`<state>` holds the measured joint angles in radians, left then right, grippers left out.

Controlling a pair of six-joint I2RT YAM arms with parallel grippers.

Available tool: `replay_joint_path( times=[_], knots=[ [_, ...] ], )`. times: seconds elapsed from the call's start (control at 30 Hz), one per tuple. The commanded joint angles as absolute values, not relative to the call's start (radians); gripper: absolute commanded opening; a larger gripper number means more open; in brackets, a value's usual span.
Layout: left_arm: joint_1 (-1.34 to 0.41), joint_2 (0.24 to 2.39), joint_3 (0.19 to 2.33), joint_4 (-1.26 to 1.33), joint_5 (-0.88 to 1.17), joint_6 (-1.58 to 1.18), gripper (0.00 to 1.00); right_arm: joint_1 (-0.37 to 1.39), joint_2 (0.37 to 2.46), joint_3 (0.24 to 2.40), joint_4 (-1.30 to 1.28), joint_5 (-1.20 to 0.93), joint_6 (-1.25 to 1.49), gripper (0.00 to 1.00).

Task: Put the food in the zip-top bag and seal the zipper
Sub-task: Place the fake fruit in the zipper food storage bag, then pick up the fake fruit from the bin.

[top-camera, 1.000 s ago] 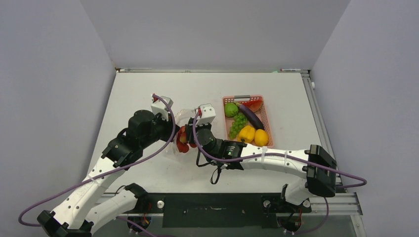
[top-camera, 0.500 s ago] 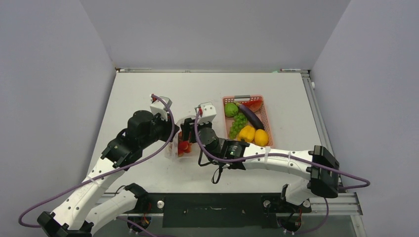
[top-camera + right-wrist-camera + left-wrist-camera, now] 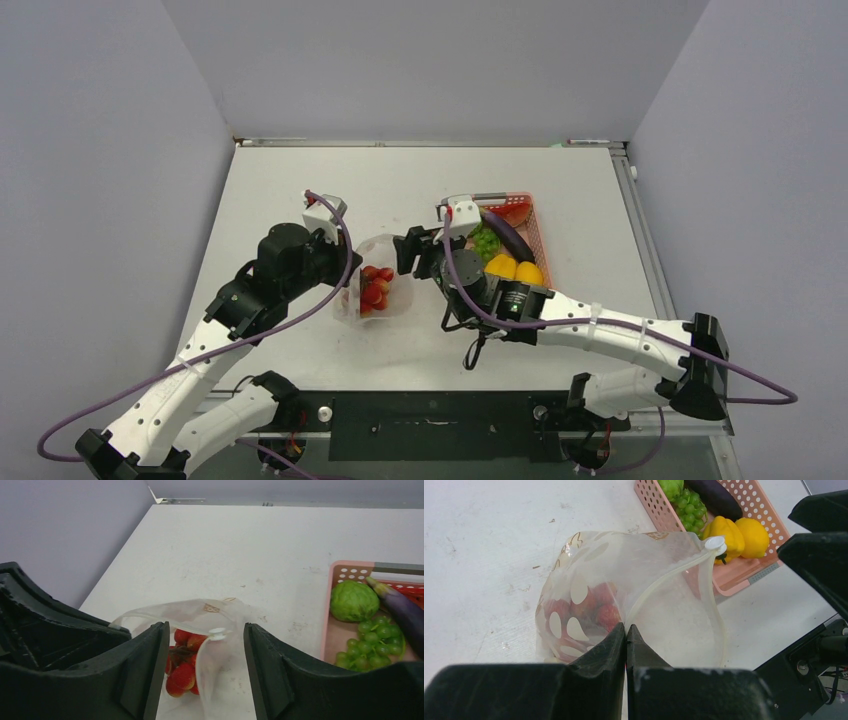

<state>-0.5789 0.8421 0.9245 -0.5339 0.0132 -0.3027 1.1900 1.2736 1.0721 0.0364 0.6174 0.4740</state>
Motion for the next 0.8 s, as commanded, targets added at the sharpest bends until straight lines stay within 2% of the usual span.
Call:
replay_joint_path(
  times=[0.0, 0.3, 0.5, 0.77],
  knots=[
    [-0.572, 0.839, 0.933, -0.483, 0.009, -0.305, 0.00, 1.138, 1.182, 1.023, -0.042, 0.619, 0.455, 0.57],
    [-0.572, 0.839, 0.933, -0.486, 0.008, -0.304, 0.00, 1.043, 1.101, 0.987, -0.169, 0.628, 0.415, 0.65],
    [-0.572, 0.844, 0.934, -0.488, 0.008, -0.302, 0.00, 0.941, 1.144, 1.021, -0.286, 0.515, 0.386, 0.69],
    [-0.572, 0.845, 0.936, -0.491, 0.008, -0.301, 0.00, 0.804, 1.226, 1.002, -0.332, 0.481, 0.395, 0.71]
  ],
)
